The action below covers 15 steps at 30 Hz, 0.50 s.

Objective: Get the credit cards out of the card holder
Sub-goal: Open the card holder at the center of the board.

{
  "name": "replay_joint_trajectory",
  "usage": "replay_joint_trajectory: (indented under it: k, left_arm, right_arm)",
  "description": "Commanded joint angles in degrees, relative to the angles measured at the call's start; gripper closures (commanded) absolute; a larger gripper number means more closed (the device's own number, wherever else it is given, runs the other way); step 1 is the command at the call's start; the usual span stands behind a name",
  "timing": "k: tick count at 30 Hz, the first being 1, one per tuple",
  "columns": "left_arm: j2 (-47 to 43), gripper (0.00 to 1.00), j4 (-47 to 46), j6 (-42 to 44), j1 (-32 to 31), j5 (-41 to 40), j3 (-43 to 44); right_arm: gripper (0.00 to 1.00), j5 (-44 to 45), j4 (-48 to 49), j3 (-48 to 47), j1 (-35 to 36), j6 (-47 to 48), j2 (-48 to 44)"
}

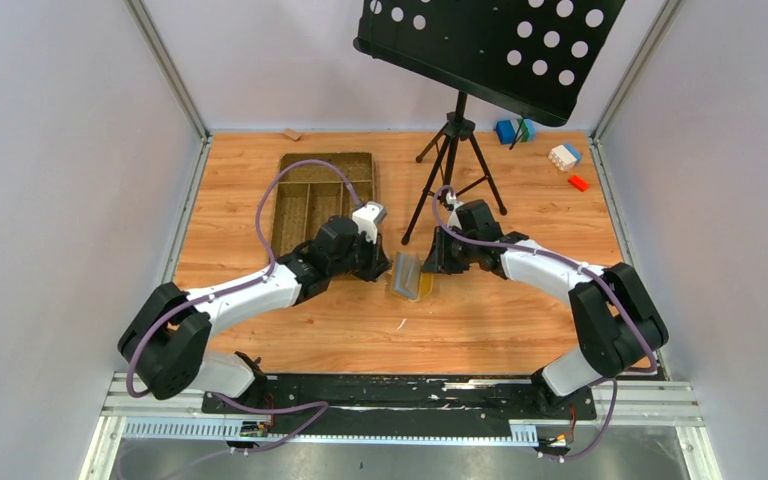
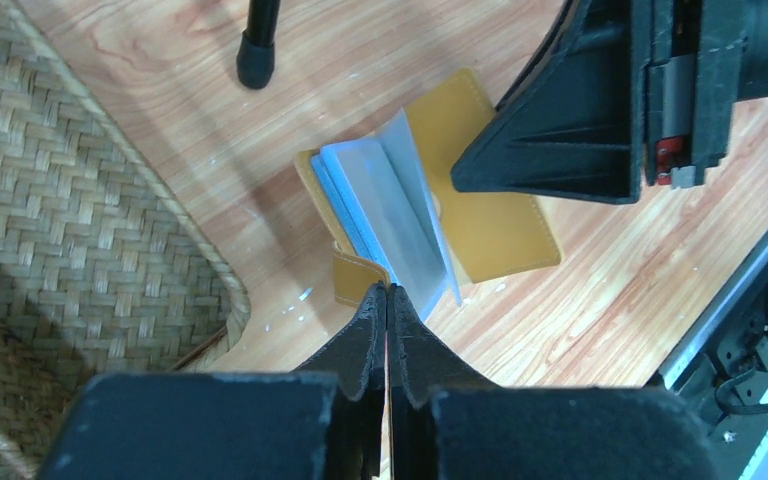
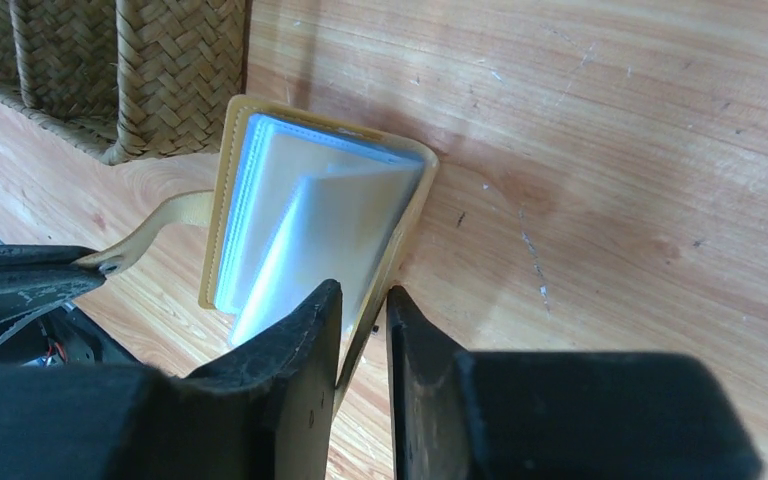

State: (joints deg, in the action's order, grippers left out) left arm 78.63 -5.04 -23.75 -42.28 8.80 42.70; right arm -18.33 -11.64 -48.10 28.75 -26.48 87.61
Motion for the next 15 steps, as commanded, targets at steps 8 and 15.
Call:
replay_joint_trajectory:
  k: [8,15]
  left_arm:
    - [0.28,1.00,1.73,-0.07,0.18,-3.32,2.55]
    - [-4.54,1.00,-2.22,-0.18,0.13,-1.48,-0.28]
  right_arm:
    - [0.69,7.79,-4.38,-3.26,0.05,1.31,0.01]
    - [0.17,0.85,0.82,-0.93,0.11,0.40,-0.64]
